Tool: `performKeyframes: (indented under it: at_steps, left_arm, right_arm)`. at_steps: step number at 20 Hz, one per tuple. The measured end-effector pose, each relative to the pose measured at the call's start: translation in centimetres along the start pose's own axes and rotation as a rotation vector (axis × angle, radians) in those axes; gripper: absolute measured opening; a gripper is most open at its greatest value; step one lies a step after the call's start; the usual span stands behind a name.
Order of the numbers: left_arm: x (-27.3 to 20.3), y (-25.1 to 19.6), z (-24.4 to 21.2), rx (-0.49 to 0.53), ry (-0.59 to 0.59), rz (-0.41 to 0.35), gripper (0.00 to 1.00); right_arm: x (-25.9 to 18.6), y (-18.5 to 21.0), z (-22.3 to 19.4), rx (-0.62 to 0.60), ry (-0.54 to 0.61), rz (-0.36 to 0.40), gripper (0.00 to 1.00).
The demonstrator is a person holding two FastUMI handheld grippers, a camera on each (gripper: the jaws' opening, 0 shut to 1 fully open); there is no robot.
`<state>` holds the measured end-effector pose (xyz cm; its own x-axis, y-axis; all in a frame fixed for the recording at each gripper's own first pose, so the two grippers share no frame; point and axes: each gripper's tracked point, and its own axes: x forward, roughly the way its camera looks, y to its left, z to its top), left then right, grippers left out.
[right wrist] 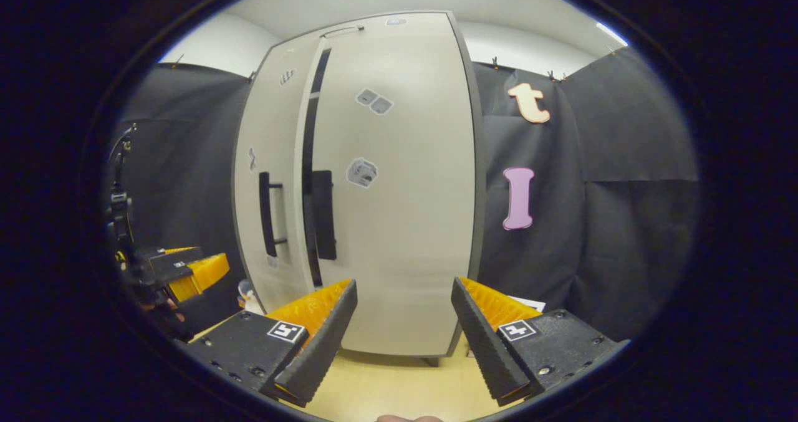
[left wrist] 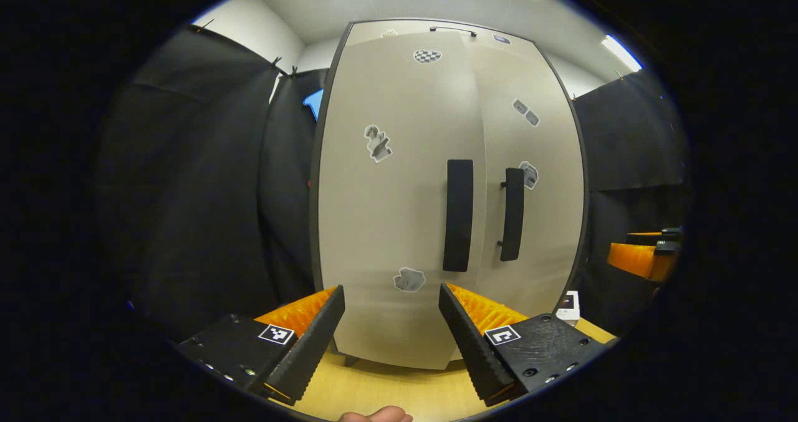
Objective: Grab one shoe with the right hand and put it into the shoe cabinet, grab the other shoe with the left hand and put it into the shoe cabinet; then close the right door with the right hand and the left door with the left hand.
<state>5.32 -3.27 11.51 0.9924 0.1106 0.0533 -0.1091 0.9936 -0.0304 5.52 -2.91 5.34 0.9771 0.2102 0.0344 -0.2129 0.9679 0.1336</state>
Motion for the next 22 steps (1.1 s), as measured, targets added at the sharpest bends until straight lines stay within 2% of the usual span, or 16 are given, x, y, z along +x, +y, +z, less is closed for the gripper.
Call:
performKeyframes:
  at_steps: [1, 6, 8, 11, 14, 18, 20, 22]
  left_arm:
    - [-0.6, -0.2, 0.4, 0.013, -0.005, 0.010, 0.95]
    - [-2.2, -2.6, 0.4, -0.065, 0.006, -0.050, 0.96]
    - [-2.5, -2.0, 0.1, -0.056, 0.006, -0.043, 0.96]
    - [-2.6, -2.0, -0.2, -0.065, 0.007, -0.058, 0.95]
    - [-2.3, -2.1, 0.1, -0.067, -0.005, -0.081, 0.95]
    - [-2.1, -2.4, -0.2, -0.053, 0.001, -0.104, 0.95]
    - [-2.0, -2.6, 0.0, -0.055, -0.005, -0.111, 0.95]
    - [-2.0, -2.7, -0.1, -0.058, -0.009, -0.122, 0.95]
  right_arm:
    - [0.2, 1.2, 0.0, 0.003, -0.006, 0.018, 0.96]
    - [-0.7, 4.2, -1.5, -0.014, 0.007, 0.074, 0.96]
    - [-1.3, 4.2, -1.6, -0.026, 0.000, 0.071, 0.98]
    - [-1.4, 2.9, -1.6, -0.006, -0.004, 0.037, 0.96]
    - [-1.3, 1.8, -2.2, 0.012, 0.020, 0.002, 0.98]
    - [-1.3, 1.6, -3.5, -0.020, 0.066, -0.009, 0.95]
    - [-1.3, 1.5, -3.0, -0.040, 0.050, -0.018, 0.98]
    - [-1.4, 1.1, -2.7, -0.039, 0.036, -0.029, 0.96]
